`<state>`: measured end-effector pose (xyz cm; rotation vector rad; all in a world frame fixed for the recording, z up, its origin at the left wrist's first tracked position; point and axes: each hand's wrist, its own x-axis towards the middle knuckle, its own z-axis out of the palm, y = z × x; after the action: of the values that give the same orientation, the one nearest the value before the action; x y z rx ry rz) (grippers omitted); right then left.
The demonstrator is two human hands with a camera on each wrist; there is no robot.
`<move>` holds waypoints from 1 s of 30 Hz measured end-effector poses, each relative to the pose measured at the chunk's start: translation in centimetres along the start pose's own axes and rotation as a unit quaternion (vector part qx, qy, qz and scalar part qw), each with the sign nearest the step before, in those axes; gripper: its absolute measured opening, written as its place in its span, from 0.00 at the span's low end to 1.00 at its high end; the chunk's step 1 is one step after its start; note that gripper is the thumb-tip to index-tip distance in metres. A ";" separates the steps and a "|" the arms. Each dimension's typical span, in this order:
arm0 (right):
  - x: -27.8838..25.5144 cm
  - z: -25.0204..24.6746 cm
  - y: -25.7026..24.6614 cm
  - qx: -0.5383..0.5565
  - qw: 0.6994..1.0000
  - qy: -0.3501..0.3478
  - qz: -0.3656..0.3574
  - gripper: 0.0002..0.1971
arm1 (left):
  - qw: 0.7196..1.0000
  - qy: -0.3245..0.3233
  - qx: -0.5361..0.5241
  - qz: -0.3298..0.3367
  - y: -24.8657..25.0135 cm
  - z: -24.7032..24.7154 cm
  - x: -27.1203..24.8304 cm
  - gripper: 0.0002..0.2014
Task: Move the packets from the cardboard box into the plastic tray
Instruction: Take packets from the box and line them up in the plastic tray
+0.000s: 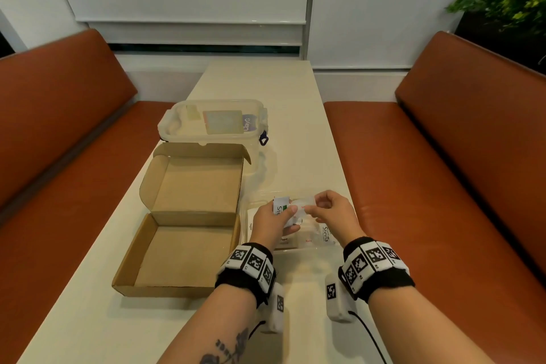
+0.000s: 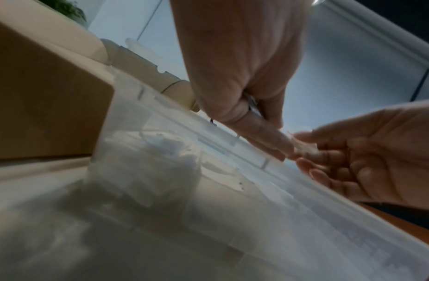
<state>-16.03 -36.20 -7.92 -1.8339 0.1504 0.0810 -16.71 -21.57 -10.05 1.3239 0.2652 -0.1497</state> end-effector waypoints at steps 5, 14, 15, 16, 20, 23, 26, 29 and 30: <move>0.4 -0.4 -0.9 -0.158 0.985 -0.048 -0.056 0.03 | 1.000 0.002 0.024 0.012 -0.6 -0.3 -0.1 0.03; -0.4 -0.1 1.6 -0.324 0.945 -0.045 0.013 0.03 | 0.991 0.115 -0.044 0.050 -1.1 -1.3 0.1 0.07; -0.4 0.2 1.6 -0.337 0.941 -0.035 0.011 0.03 | 0.991 0.114 -0.041 0.049 -1.2 -1.3 0.1 0.07; -0.3 0.4 1.7 -0.347 0.937 -0.025 0.013 0.03 | 0.992 0.114 -0.039 0.049 -1.2 -1.2 0.2 0.08; -0.3 1.1 2.1 -0.387 0.922 -0.009 0.020 0.04 | 0.992 0.111 -0.030 0.047 -1.3 -1.4 0.2 0.08; -0.2 1.3 2.0 -0.419 0.908 -0.016 -0.006 0.07 | 0.993 0.109 -0.029 0.042 -1.3 -1.5 0.1 0.07; 0.0 1.4 1.8 -0.421 0.906 -0.019 -0.027 0.09 | 0.993 0.106 -0.026 0.042 -1.3 -1.5 0.1 0.05; 0.1 1.5 2.1 -0.432 0.901 -0.032 -0.028 0.04 | 0.994 0.099 -0.029 0.031 -1.2 -1.5 0.1 0.05; 0.1 1.6 2.3 -0.429 0.902 -0.035 -0.024 0.04 | 0.994 0.097 -0.036 0.024 -1.1 -1.6 0.1 0.07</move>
<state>-16.24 -35.28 -10.49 -2.7132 0.0090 0.2031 -17.09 -20.32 -11.40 1.2740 0.3995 0.0292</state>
